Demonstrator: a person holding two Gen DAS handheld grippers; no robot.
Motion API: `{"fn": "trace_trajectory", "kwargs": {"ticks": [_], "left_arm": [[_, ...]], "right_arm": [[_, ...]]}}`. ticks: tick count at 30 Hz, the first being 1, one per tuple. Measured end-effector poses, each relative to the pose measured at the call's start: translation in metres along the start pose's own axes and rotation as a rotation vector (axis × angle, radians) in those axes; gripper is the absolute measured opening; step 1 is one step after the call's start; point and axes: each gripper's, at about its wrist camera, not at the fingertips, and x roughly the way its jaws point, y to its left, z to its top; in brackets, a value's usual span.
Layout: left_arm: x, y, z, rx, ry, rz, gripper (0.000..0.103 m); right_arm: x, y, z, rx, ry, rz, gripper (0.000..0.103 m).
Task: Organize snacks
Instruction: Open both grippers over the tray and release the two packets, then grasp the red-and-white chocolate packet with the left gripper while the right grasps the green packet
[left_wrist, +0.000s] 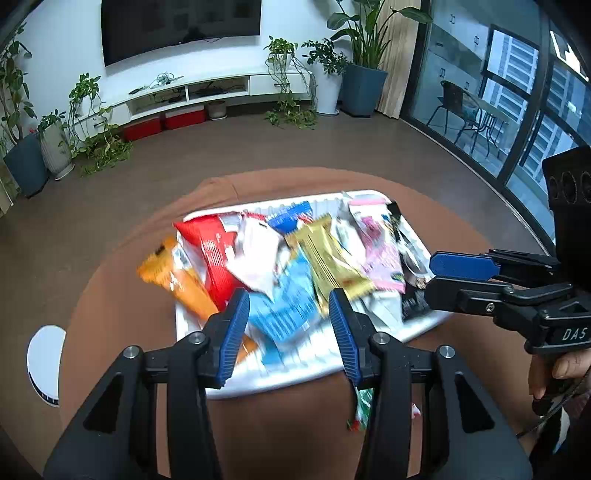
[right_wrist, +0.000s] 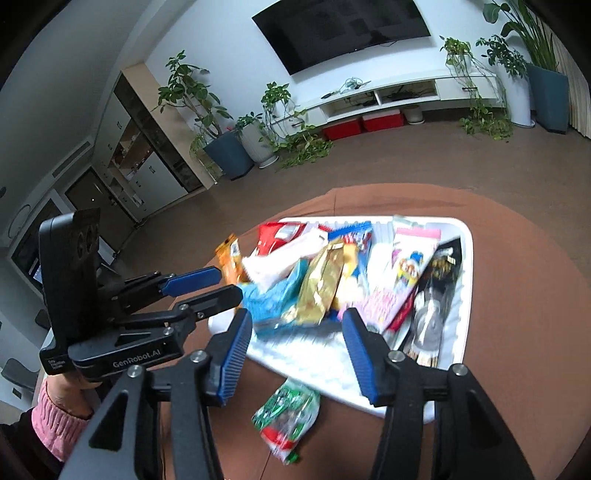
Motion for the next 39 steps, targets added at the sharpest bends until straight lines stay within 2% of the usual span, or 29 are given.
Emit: {"fn": "trace_trajectory", "kwargs": {"ticks": [14, 16, 25, 35, 39], "left_arm": [[-0.041, -0.045, -0.084, 0.0, 0.054, -0.047, 0.043], [-0.046, -0.049, -0.099, -0.005, 0.07, -0.051, 0.046], [-0.056, -0.062, -0.161, -0.07, 0.158, -0.089, 0.046], [-0.046, -0.087, -0.189, -0.076, 0.224, -0.104, 0.047], [-0.042, -0.096, -0.193, -0.05, 0.217, -0.07, 0.049]], "right_arm": [[-0.009, 0.01, -0.061, 0.012, 0.053, 0.001, 0.058], [-0.009, 0.01, -0.066, 0.022, 0.06, -0.004, 0.059], [-0.006, 0.008, -0.091, 0.052, 0.08, -0.006, 0.059], [-0.005, 0.017, -0.1, 0.036, 0.085, -0.006, 0.062], [0.002, 0.019, -0.104, 0.028, 0.1, -0.022, 0.062]]}}
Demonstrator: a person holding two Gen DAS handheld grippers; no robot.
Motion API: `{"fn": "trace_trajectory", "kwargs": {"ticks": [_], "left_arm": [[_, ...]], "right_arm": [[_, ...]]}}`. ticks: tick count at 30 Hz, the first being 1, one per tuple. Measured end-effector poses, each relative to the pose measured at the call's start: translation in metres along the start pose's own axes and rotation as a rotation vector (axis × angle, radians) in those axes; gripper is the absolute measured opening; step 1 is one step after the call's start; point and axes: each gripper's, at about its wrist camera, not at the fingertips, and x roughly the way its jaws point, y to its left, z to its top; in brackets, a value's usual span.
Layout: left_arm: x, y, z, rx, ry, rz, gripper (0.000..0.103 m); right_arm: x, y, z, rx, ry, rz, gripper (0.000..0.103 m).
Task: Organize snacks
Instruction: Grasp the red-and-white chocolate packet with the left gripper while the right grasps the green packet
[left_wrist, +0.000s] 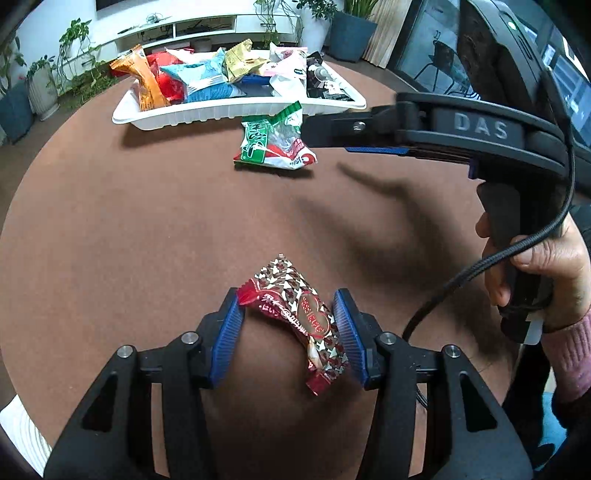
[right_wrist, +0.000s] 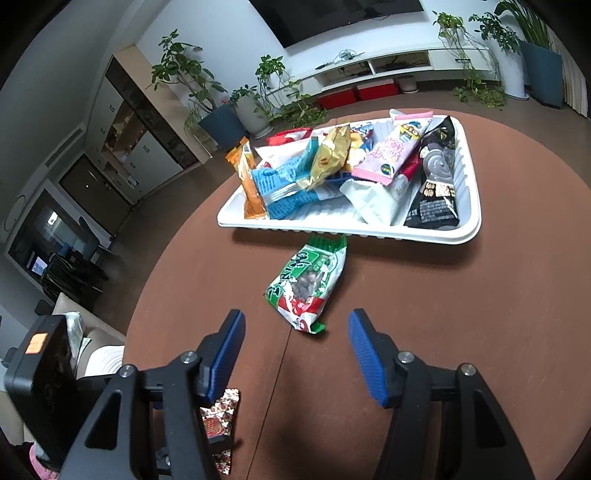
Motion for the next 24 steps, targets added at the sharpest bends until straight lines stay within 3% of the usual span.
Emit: {"fn": "trace_trajectory", "kwargs": {"ticks": [7, 10, 14, 24], "left_arm": [[-0.001, -0.01, -0.007, 0.053, -0.03, 0.058, 0.047], [-0.001, -0.012, -0.012, 0.091, -0.049, 0.103, 0.038], [-0.004, -0.009, -0.014, 0.101, -0.071, 0.113, 0.025], [-0.009, -0.007, -0.021, 0.112, -0.093, 0.094, 0.023]], "right_arm": [[0.02, 0.001, 0.007, -0.013, 0.023, -0.054, 0.064], [0.03, 0.005, 0.012, -0.028, 0.035, -0.091, 0.065], [0.041, 0.011, 0.017, -0.042, 0.049, -0.114, 0.066], [0.06, 0.029, 0.024, -0.109, 0.076, -0.229, 0.066]]}}
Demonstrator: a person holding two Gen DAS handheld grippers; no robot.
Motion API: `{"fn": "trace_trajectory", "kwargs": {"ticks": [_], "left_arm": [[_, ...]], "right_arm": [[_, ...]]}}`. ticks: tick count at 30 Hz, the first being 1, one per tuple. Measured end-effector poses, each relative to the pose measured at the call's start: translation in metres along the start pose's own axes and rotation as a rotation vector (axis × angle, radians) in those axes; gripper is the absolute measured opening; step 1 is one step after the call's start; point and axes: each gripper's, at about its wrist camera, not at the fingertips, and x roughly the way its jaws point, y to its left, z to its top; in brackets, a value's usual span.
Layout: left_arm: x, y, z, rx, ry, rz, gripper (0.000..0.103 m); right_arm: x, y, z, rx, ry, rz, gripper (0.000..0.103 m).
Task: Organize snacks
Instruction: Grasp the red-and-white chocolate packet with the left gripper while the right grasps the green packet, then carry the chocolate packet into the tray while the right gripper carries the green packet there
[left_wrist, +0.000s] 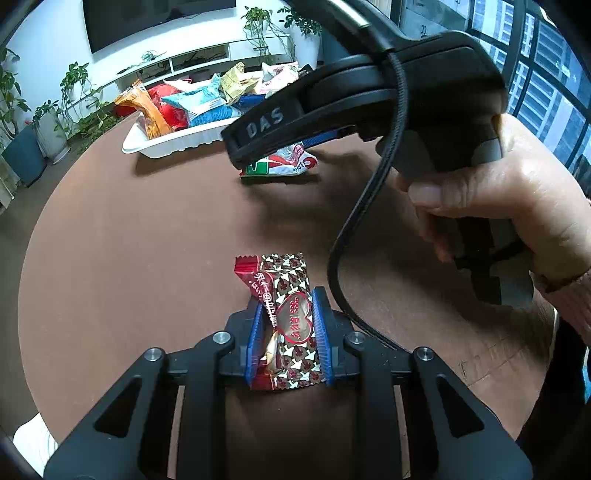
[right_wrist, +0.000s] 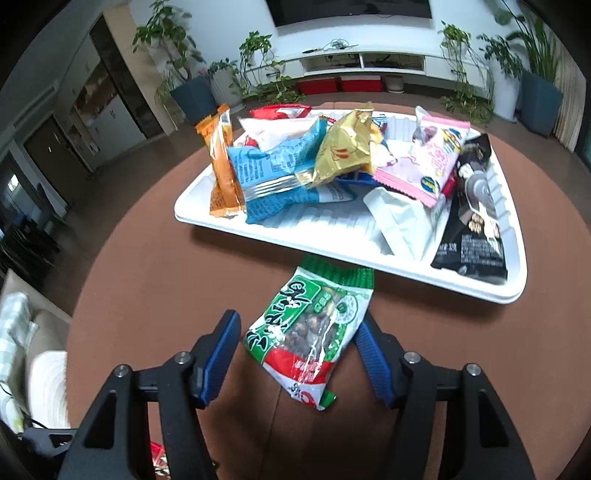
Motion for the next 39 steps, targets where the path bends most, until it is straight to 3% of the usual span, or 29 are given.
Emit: {"fn": "trace_trajectory", "kwargs": {"ticks": [4, 7, 10, 27, 39], "left_arm": [[-0.003, 0.001, -0.004, -0.007, -0.004, -0.009, 0.023], [-0.001, 0.004, -0.002, -0.007, -0.007, -0.018, 0.023], [0.0, 0.006, -0.001, -0.003, -0.01, -0.025, 0.022], [-0.008, 0.034, 0.008, -0.083, -0.045, -0.068, 0.018], [-0.015, 0.061, 0.035, -0.128, -0.089, -0.072, 0.018]], "right_arm": [[0.003, 0.007, 0.001, -0.073, 0.014, -0.073, 0.057], [0.0, 0.007, -0.004, -0.11, 0.007, -0.086, 0.043], [-0.005, 0.0, -0.011, -0.103, 0.002, -0.056, 0.038], [-0.055, -0.026, -0.038, 0.017, -0.042, 0.144, 0.036], [-0.073, -0.026, -0.028, 0.046, -0.084, 0.198, 0.036]]}}
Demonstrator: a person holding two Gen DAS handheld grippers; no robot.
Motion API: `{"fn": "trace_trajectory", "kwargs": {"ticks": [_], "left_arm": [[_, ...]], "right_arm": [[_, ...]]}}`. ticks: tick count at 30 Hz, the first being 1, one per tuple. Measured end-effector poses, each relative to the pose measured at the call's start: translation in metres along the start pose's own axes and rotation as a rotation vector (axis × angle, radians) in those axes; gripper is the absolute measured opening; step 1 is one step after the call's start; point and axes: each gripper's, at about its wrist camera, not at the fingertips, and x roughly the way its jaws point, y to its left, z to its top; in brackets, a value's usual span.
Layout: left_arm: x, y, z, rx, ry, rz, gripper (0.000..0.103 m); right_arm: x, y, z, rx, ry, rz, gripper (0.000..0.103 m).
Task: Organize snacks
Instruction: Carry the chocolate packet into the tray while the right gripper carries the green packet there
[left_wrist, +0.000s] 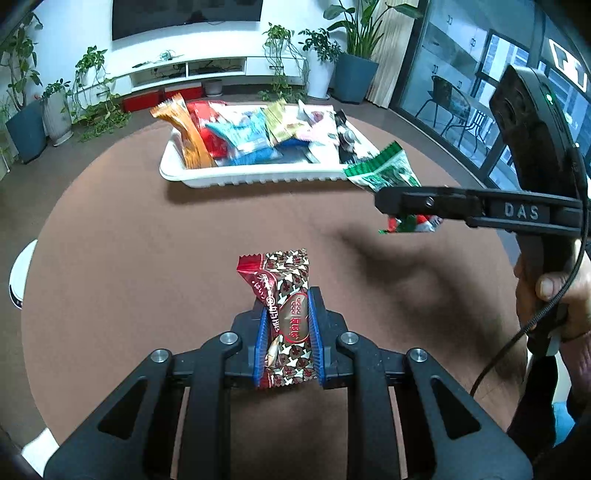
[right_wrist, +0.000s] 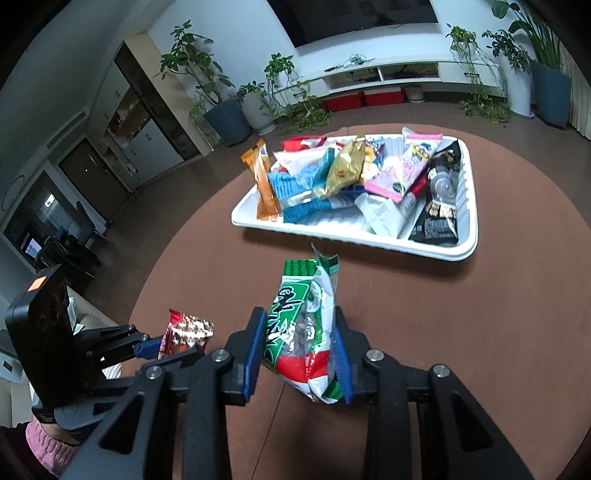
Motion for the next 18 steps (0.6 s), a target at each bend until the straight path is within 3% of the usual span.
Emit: {"fn": "trace_trajectory", "kwargs": {"ticks": [18], "left_arm": [[0.012, 0.008, 0.072, 0.037, -0.046, -0.01, 0.018]], "right_arm": [[0.001, -0.014, 0.041, 0.026, -0.042, 0.024, 0.036]]}}
